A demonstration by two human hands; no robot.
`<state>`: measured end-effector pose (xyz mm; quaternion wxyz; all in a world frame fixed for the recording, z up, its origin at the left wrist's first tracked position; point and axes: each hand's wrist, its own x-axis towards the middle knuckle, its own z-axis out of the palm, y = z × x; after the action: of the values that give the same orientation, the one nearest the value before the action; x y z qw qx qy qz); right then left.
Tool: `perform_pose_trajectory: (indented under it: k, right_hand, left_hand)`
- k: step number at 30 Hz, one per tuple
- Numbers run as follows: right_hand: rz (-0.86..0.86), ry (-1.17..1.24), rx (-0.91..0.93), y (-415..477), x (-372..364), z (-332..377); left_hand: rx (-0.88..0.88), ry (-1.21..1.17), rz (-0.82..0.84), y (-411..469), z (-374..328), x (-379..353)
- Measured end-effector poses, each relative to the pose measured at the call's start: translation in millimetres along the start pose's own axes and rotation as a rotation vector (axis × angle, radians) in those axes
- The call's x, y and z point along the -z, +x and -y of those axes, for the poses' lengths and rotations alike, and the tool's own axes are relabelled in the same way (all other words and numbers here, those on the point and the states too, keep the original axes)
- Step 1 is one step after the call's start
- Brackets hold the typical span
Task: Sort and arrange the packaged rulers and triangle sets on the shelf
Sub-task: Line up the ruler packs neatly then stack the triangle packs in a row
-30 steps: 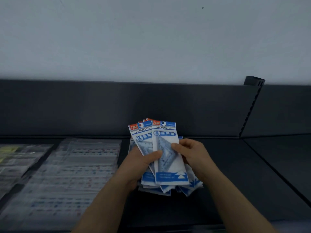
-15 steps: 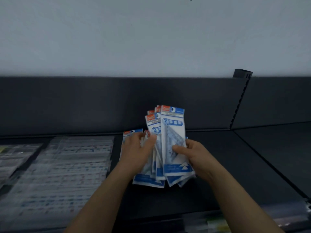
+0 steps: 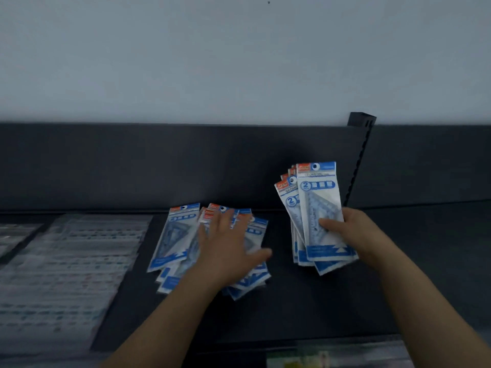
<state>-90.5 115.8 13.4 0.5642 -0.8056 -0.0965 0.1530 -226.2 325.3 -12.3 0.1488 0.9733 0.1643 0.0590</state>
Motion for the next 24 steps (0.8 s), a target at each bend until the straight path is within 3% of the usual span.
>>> perform_pose_trajectory:
  k: [3,8,10,12,16,20,24]
  right_hand:
    - [0.003,-0.346,0.197,4.1,31.6,15.2]
    - [0.147,-1.004,0.343,13.8,44.4,12.7]
    - [0.217,-1.147,0.350,14.5,35.2,1.5]
    - [0.241,-1.168,0.366,15.2,32.9,-4.5]
    - [0.333,-1.033,0.418,11.3,47.4,2.5]
    - [0.351,-1.078,0.529,-0.6,51.0,-1.8]
    - [0.160,-1.010,0.480,-1.1,80.7,-24.4]
  left_hand:
    - [-0.143,0.172,0.085,7.2,-29.6,-18.9]
    - [0.078,0.266,0.146,19.9,-23.6,-21.1]
    - [0.118,0.258,0.162,20.0,-22.3,-18.2]
    - [0.098,0.167,0.068,18.9,-27.4,-17.6]
    - [-0.053,-0.457,-0.117,14.2,-62.1,-10.9]
    - [-0.141,-0.434,0.001,13.5,-87.1,-16.0]
    - [-0.098,-0.443,0.002,12.8,-87.2,-24.2]
